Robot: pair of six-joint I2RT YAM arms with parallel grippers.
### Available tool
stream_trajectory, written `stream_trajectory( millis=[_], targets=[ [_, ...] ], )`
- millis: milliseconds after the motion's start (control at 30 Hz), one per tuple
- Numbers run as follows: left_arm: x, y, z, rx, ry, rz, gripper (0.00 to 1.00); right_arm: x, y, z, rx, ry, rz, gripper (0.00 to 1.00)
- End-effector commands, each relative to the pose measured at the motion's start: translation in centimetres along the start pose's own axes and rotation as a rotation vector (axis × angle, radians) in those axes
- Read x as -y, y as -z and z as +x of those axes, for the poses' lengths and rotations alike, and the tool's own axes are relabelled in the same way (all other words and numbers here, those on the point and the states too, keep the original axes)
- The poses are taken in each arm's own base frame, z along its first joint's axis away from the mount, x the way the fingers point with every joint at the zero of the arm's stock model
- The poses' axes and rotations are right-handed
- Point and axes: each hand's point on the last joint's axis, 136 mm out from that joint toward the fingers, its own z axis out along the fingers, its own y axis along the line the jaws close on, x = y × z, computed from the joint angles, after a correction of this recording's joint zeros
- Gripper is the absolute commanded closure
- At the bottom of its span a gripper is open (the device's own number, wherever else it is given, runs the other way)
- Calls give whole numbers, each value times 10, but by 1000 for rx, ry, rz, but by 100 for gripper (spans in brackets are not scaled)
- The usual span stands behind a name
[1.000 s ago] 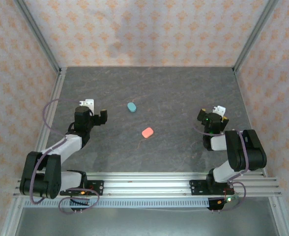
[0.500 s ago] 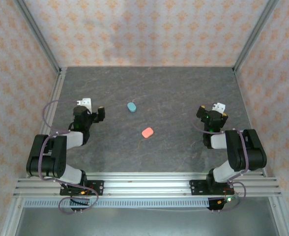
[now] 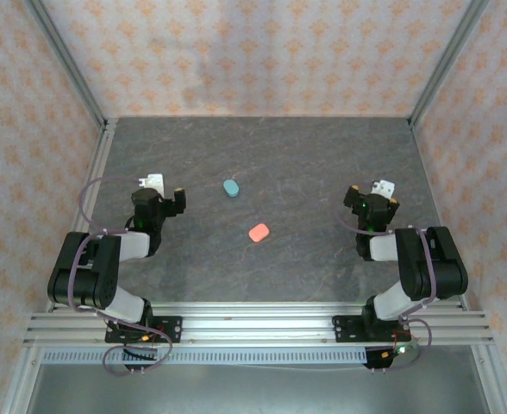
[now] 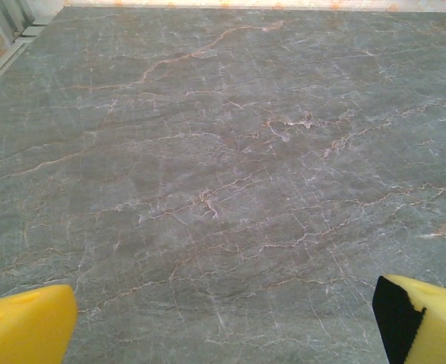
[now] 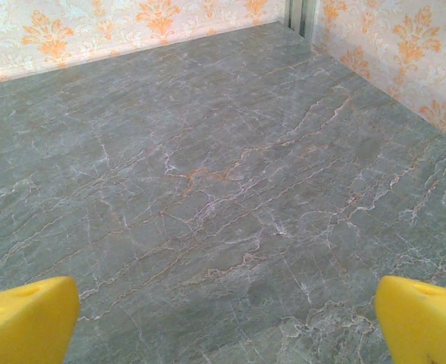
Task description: Insert the wireless bluetooth earbuds into the charging case
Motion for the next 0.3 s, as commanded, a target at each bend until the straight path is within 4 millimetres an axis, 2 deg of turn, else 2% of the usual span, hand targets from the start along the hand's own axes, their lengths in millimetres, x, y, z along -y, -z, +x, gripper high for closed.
stream_trajectory(
  millis=[0,67,267],
  targets=[
    [-3,0,-7,31,-15,-27,0,-7,-4,-6,8,14,-21,1],
    [-3,0,-7,31,-18,-27,0,-17,-7,-4,-15,35,-66,1],
    [-3,0,-7,31,-15,-27,0,-16,-5,-5,-7,31,-69,1]
  ],
)
